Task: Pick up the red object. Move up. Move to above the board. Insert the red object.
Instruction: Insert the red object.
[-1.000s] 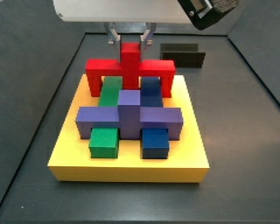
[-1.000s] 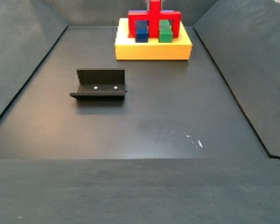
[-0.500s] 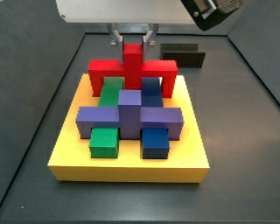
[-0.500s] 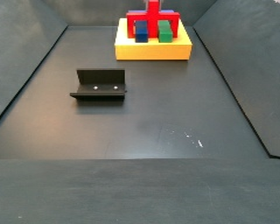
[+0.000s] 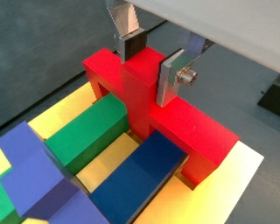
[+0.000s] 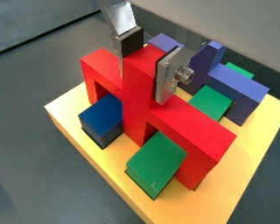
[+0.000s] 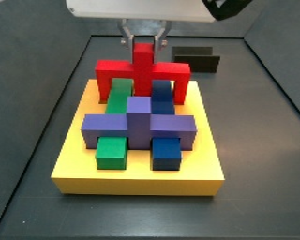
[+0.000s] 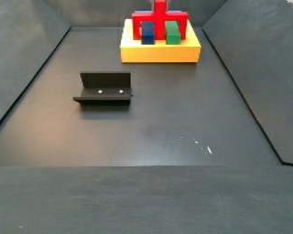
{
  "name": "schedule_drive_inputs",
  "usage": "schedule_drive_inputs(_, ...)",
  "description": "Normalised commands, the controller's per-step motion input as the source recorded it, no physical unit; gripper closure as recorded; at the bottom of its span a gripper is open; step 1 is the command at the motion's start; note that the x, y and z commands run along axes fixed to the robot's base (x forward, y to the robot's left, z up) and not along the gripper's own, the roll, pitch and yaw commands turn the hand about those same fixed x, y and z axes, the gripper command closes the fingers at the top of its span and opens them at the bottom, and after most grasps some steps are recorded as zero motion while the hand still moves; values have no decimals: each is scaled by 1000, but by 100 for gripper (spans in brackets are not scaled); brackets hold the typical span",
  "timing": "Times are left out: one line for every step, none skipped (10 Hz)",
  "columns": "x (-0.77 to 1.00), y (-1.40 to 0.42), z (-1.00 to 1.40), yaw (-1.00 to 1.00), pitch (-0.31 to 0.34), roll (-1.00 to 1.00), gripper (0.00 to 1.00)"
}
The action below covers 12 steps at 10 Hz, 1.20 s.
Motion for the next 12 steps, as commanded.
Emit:
schedule_drive_inputs(0, 74, -3, 0, -27, -294, 100)
schedule_drive_inputs(-63, -57, 0, 60, -19, -206, 100)
schedule_drive_inputs(-43, -189, 0, 66, -20, -76, 100)
schedule_drive_inputs(-63, -120, 0, 26, -20, -36, 100)
schedule_drive_inputs(-160, 0, 0, 0, -41, 0, 100)
schedule_drive_inputs(-157, 86, -191, 0, -44, 121, 100)
schedule_drive_inputs(0, 57, -43, 129, 0, 246, 100)
schedule_drive_inputs(0, 0, -126, 126, 0, 266, 100)
schedule_drive_inputs(51, 0, -189, 109, 0, 344, 100)
schedule_drive_inputs(134, -57, -314, 103, -13, 316, 100)
schedule_drive_inputs(0, 0, -540, 20, -71, 101, 100)
schedule_drive_inputs(0, 0, -506, 0, -69, 0, 100)
